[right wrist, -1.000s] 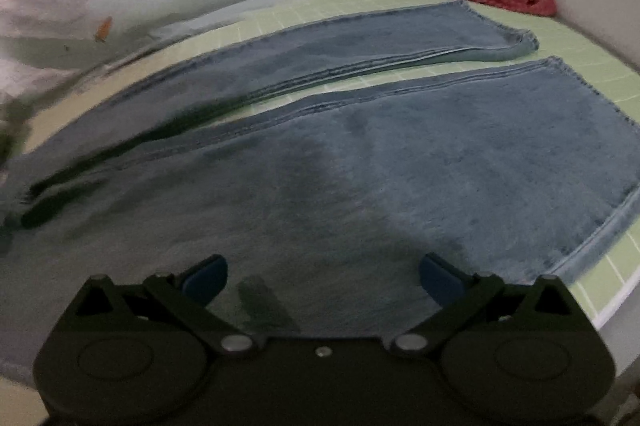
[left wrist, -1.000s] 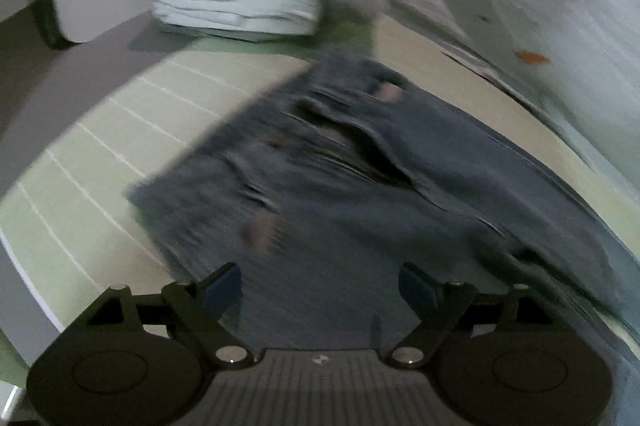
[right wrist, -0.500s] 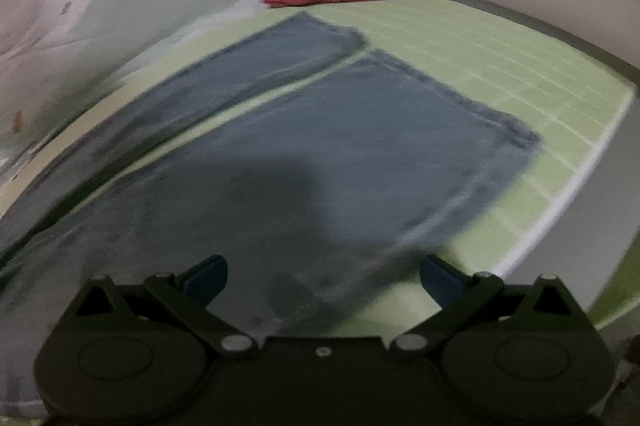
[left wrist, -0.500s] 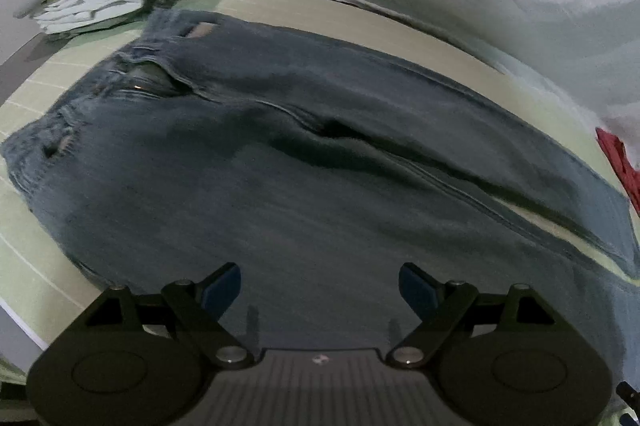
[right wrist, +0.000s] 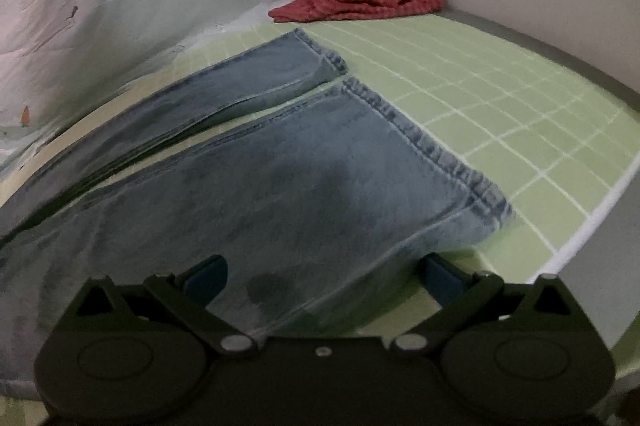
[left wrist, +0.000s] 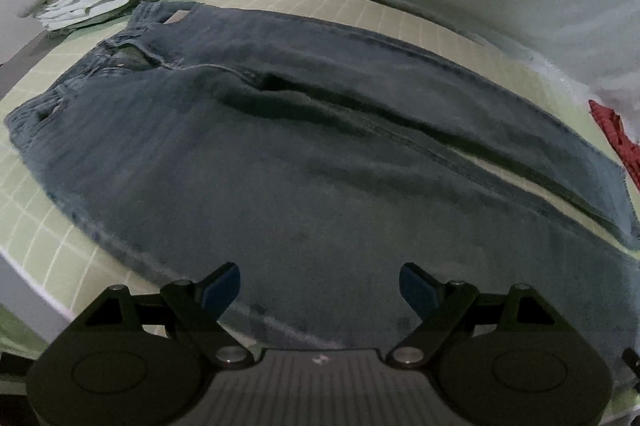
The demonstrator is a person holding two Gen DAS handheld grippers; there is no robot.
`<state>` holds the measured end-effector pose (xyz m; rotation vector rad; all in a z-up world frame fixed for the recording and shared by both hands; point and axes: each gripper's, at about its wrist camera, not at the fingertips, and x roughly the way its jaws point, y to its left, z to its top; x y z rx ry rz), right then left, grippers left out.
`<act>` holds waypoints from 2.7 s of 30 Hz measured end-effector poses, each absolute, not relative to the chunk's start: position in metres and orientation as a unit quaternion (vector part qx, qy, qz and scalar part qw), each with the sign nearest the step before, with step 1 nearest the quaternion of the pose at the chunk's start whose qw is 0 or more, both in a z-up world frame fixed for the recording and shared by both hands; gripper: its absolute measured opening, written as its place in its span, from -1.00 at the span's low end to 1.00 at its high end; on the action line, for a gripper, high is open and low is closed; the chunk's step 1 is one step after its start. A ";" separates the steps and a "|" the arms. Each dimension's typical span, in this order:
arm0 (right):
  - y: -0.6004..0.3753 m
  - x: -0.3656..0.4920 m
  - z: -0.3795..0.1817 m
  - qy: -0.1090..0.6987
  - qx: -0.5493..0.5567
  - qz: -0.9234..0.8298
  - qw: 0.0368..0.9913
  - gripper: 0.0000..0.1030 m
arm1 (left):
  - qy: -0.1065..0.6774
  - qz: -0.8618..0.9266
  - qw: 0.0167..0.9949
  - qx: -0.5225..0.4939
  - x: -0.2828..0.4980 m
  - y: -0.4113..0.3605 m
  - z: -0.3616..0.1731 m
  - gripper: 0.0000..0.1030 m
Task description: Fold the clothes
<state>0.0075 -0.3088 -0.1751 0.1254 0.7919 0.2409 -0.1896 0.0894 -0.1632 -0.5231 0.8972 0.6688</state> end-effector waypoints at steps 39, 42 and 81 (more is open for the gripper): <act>-0.231 0.010 -0.167 0.387 -0.027 0.030 0.921 -0.64 | 0.355 0.411 0.754 -0.370 -0.288 0.238 -0.162 0.70; -0.220 0.008 -0.167 0.385 -0.046 0.010 0.922 -0.65 | 0.344 0.431 0.740 -0.386 -0.304 0.268 -0.166 0.70; -0.275 -0.052 -0.095 0.326 0.102 -0.088 0.936 -0.79 | 0.277 0.550 0.734 -0.285 -0.353 0.329 -0.086 -0.52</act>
